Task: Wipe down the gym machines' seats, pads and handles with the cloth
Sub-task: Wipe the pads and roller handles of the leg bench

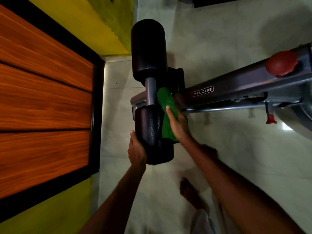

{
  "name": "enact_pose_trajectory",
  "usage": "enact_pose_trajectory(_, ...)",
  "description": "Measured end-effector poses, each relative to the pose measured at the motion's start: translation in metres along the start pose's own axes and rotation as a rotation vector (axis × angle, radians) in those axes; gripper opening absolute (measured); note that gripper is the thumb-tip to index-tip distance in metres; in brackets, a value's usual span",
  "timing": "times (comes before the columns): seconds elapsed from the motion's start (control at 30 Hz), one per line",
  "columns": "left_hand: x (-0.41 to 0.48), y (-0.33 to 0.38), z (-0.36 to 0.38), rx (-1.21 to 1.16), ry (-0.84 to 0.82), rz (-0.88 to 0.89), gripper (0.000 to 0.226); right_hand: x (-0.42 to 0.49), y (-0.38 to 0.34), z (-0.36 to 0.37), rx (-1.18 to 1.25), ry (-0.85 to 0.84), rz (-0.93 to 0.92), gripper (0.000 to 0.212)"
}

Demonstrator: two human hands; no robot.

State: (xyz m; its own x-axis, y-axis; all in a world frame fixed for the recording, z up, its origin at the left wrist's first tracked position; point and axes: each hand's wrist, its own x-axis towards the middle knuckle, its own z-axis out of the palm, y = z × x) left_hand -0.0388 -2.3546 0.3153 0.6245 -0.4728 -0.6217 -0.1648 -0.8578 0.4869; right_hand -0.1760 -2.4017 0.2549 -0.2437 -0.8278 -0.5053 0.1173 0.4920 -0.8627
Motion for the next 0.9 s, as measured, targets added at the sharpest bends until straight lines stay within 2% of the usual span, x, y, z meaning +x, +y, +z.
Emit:
enact_pose_trajectory(0.1,0.013,-0.002,-0.006,-0.132,-0.187,-0.068,0.086,-0.045,0.012,0.0,-0.091,0.015,-0.165,0.062)
enact_pose_trajectory(0.17,0.015,0.002,-0.011,-0.221,-0.297,-0.125,0.074,-0.098,0.036,-0.003,-0.212,-0.046,-0.276,0.06)
enact_pose_trajectory(0.23,0.018,0.007,-0.013,-0.232,-0.351,-0.152,0.069,-0.134,0.059,-0.009,-0.281,-0.1,-0.348,0.061)
enact_pose_trajectory(0.3,0.024,0.006,-0.014,-0.213,-0.363,-0.15,0.068,-0.125,0.061,-0.01,-0.286,-0.111,-0.34,0.061)
enact_pose_trajectory(0.4,0.033,-0.002,-0.014,-0.163,-0.265,-0.104,0.067,-0.065,0.026,-0.002,-0.185,-0.054,-0.24,0.058)
enact_pose_trajectory(0.47,0.028,0.002,-0.014,-0.038,-0.098,0.014,0.061,-0.029,0.006,0.002,-0.111,-0.008,-0.169,0.055)
enact_pose_trajectory(0.53,0.018,0.006,-0.012,0.038,0.045,0.097,0.058,-0.025,-0.002,0.006,-0.131,0.04,-0.177,0.057)
enact_pose_trajectory(0.63,0.002,0.001,-0.006,-0.003,-0.002,0.022,0.077,-0.074,0.017,0.01,-0.328,0.043,-0.352,0.06)
enact_pose_trajectory(0.73,-0.003,-0.004,0.0,-0.038,-0.04,-0.06,0.093,-0.122,0.048,0.0,-0.44,-0.068,-0.493,0.057)
enact_pose_trajectory(0.83,0.004,0.002,0.0,-0.028,-0.01,-0.083,0.095,-0.092,0.045,-0.009,-0.371,-0.079,-0.471,0.058)
enact_pose_trajectory(0.9,0.015,0.001,-0.001,-0.115,-0.104,-0.121,0.099,-0.055,0.026,-0.004,-0.275,-0.05,-0.369,0.059)
